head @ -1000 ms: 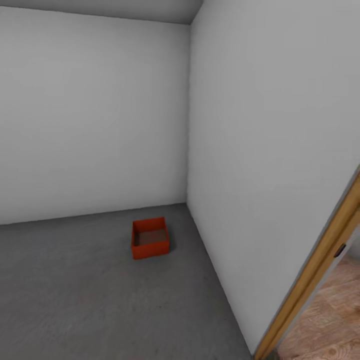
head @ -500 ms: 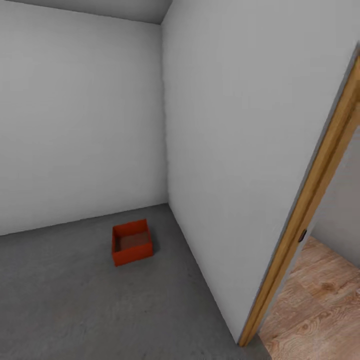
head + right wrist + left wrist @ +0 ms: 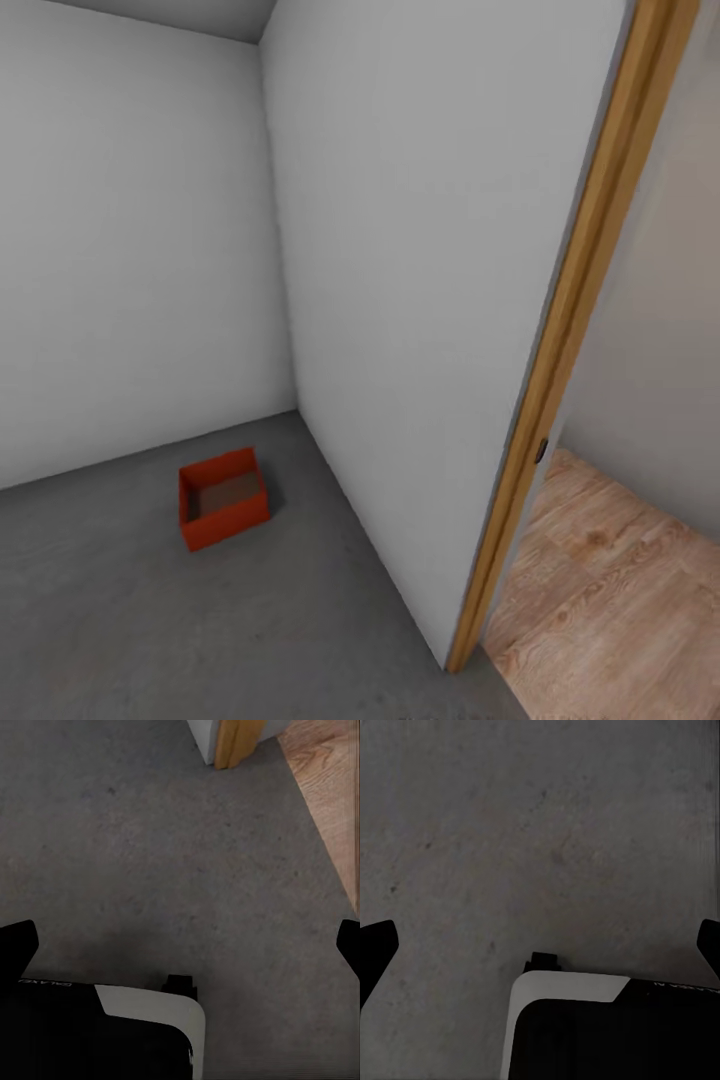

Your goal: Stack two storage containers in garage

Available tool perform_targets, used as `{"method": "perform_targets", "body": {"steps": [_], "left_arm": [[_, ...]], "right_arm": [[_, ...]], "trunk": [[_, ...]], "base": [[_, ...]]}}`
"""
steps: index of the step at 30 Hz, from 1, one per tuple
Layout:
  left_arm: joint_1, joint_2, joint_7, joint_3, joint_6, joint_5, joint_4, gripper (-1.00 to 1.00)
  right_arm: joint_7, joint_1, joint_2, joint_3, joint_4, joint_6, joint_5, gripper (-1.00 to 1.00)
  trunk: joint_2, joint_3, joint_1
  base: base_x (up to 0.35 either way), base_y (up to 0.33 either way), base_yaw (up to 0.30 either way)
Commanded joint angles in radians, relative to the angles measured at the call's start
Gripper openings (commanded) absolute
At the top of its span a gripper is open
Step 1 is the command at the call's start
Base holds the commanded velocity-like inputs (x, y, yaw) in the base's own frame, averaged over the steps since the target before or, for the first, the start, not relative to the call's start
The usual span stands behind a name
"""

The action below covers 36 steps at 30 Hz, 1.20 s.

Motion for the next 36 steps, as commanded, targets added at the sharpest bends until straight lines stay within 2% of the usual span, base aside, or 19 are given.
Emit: {"method": "perform_targets", "body": {"steps": [1,36], "left_arm": [[-0.002,0.000,0.000,0.007,-0.008,0.001,0.004,1.00],[-0.002,0.002,0.000,0.007,-0.006,0.001,0.004,1.00]], "right_arm": [[0.002,-0.002,0.000,-0.007,0.005,-0.007,0.008,1.00],[0.002,-0.002,0.000,-0.006,0.005,-0.007,0.008,1.00]], "trunk": [[-0.002,-0.002,0.001],[-0.002,-0.020,0.001]], "base": [[0.000,0.000,-0.296],[0.000,0.000,-0.281]]}}
